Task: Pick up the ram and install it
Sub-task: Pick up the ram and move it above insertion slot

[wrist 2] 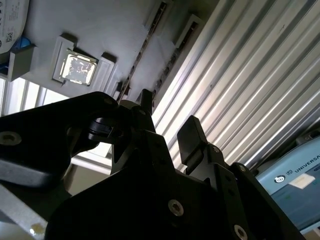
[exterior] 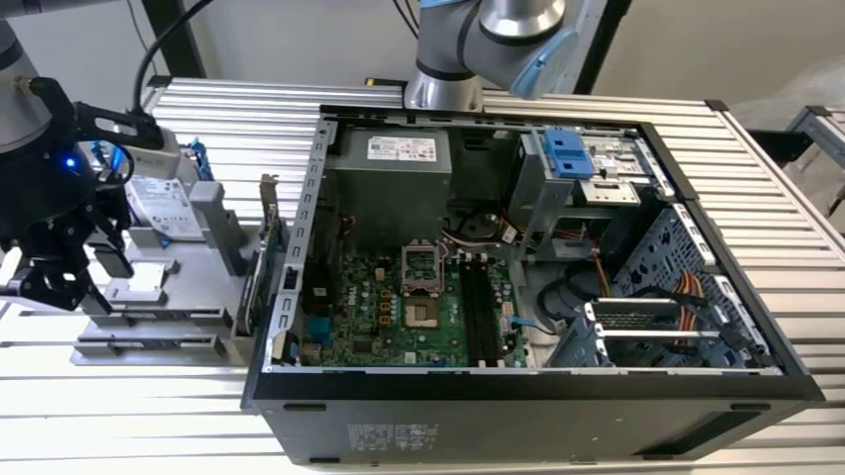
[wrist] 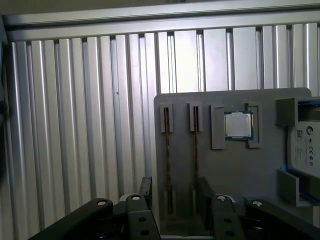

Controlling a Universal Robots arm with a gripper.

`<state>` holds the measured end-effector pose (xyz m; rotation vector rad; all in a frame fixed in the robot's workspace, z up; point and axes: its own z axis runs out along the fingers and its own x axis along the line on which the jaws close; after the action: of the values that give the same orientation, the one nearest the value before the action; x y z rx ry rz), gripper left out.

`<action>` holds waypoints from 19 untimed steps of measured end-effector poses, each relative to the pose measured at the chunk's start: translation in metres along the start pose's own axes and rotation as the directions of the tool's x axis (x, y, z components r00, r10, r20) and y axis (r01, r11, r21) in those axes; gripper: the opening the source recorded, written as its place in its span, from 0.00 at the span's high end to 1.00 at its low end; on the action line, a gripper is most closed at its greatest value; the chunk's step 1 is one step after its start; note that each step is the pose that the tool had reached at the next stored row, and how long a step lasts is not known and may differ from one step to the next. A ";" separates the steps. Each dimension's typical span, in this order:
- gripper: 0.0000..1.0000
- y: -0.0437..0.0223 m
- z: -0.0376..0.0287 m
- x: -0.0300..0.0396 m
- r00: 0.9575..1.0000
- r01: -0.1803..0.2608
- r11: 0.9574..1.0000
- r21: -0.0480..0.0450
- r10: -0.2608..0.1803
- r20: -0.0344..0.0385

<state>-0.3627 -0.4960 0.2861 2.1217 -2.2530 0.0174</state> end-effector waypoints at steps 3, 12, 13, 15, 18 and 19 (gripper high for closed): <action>0.00 -0.0001 0.0012 0.0000 1.000 0.003 1.000 0.001 -0.003 0.000; 0.00 -0.0001 0.0049 -0.0002 1.000 0.010 1.000 0.002 -0.010 0.000; 0.00 -0.0001 0.0053 -0.0002 1.000 0.010 1.000 0.002 -0.010 0.000; 0.00 -0.0002 0.0062 -0.0002 1.000 0.011 1.000 0.002 -0.011 0.000; 0.00 -0.0002 0.0074 -0.0002 1.000 0.012 1.000 0.002 -0.012 -0.001; 0.00 -0.0002 0.0079 -0.0003 1.000 0.013 1.000 0.002 -0.013 -0.001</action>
<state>-0.3626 -0.4960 0.2783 2.1362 -2.2399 0.0197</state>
